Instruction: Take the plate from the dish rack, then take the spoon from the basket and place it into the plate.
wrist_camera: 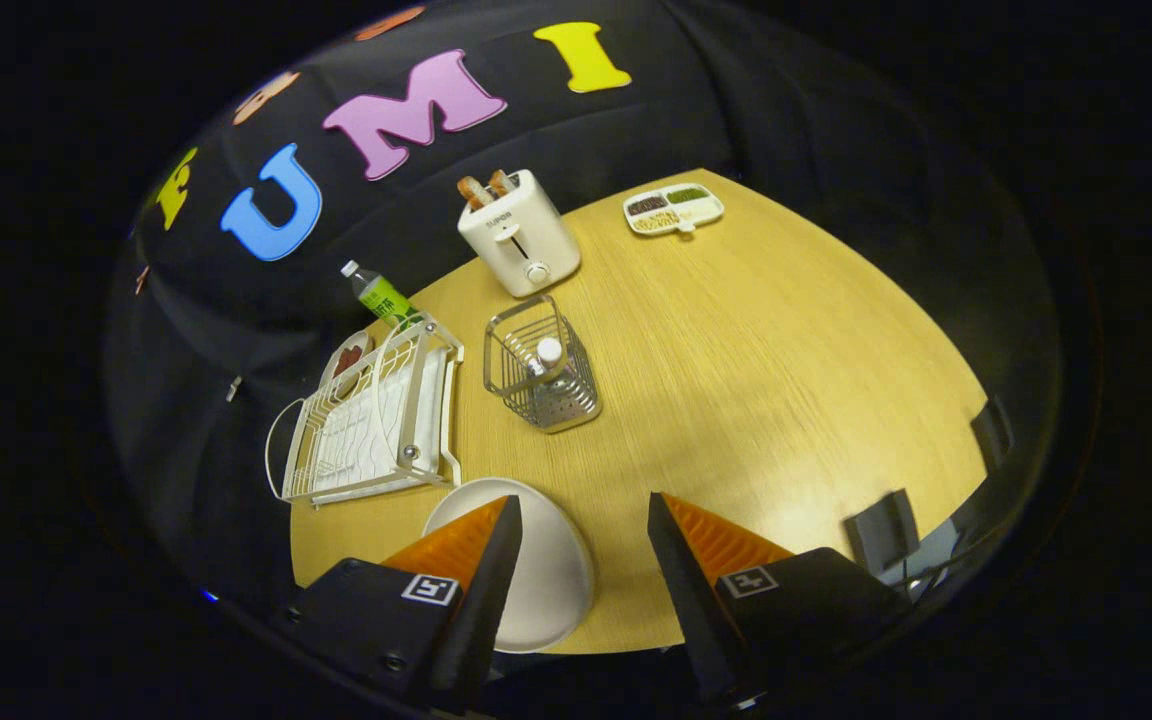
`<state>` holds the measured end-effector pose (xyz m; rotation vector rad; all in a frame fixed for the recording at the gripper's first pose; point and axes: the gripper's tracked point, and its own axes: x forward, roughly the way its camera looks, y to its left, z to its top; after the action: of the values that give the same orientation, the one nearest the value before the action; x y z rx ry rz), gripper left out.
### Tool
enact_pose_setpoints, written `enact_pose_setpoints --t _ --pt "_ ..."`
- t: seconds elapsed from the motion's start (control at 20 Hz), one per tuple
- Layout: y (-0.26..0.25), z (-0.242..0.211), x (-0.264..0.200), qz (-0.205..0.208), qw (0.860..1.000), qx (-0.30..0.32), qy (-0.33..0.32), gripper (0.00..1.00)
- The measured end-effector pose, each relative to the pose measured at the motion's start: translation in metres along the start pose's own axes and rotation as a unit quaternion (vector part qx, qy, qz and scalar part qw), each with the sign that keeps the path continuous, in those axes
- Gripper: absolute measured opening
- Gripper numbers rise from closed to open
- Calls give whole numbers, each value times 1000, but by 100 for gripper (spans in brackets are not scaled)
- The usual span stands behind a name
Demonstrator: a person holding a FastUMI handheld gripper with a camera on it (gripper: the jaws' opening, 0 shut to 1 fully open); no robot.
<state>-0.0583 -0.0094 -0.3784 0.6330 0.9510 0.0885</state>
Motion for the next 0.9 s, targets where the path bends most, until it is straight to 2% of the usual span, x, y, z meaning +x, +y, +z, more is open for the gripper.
enact_pose_setpoints --t 0.25,0.5,0.9 --pt "15 47 -8 18 994 -106 -26 79" --pt "20 61 14 38 992 -124 -9 79" --pt "16 49 57 49 980 -188 44 79"
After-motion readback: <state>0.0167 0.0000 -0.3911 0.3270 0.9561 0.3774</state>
